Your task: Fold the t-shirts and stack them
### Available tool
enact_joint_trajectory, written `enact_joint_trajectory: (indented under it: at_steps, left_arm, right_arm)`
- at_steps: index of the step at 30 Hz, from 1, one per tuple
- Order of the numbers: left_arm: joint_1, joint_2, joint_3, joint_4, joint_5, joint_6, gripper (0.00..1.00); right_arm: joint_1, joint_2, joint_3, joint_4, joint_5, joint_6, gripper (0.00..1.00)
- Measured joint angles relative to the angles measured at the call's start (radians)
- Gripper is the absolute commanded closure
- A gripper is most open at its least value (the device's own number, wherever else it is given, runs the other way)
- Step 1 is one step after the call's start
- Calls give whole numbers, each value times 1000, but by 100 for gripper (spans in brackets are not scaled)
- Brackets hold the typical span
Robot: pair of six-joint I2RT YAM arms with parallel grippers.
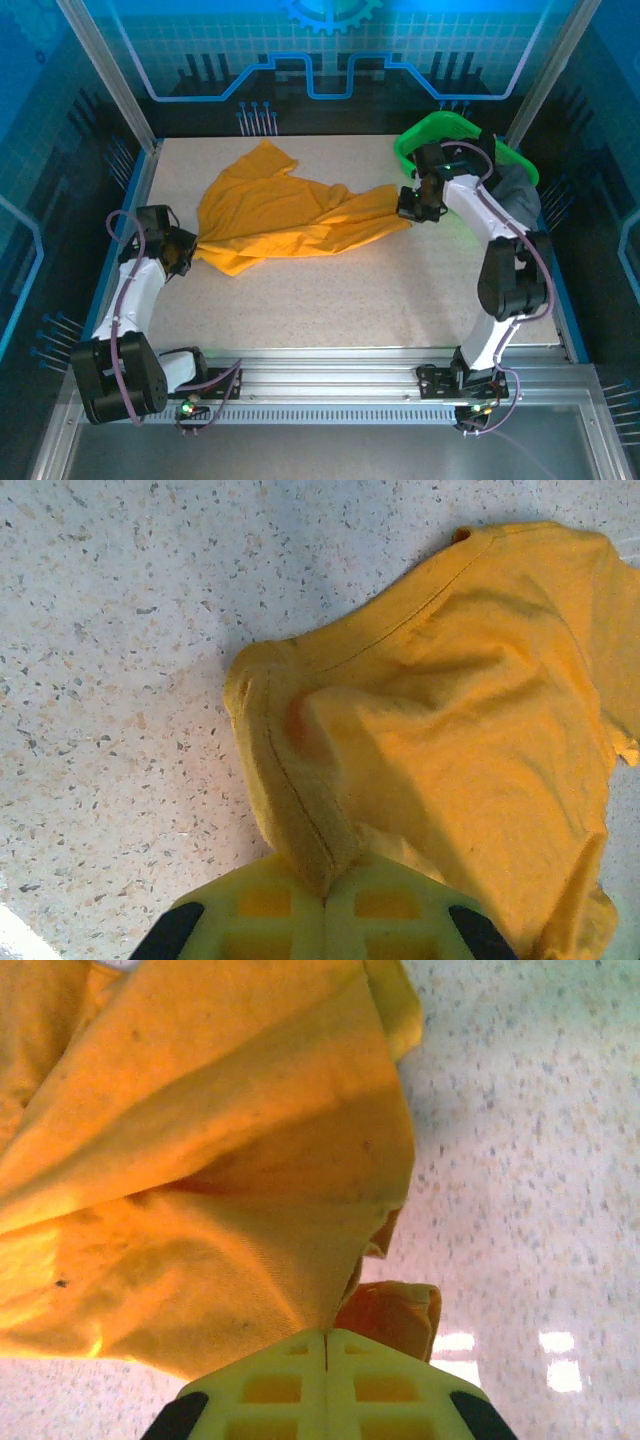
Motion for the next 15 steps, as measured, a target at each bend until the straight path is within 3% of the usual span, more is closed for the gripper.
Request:
enact_joint_trajectory:
  at_steps: [11,15]
  left_arm:
    - [0,0,3,3,-18,7,100]
    - [0,0,3,6,-18,7,100]
  right_arm:
    - [8,-249,-189,-134,-62,95,100]
    - [8,-250,-282,-152,-125,140,100]
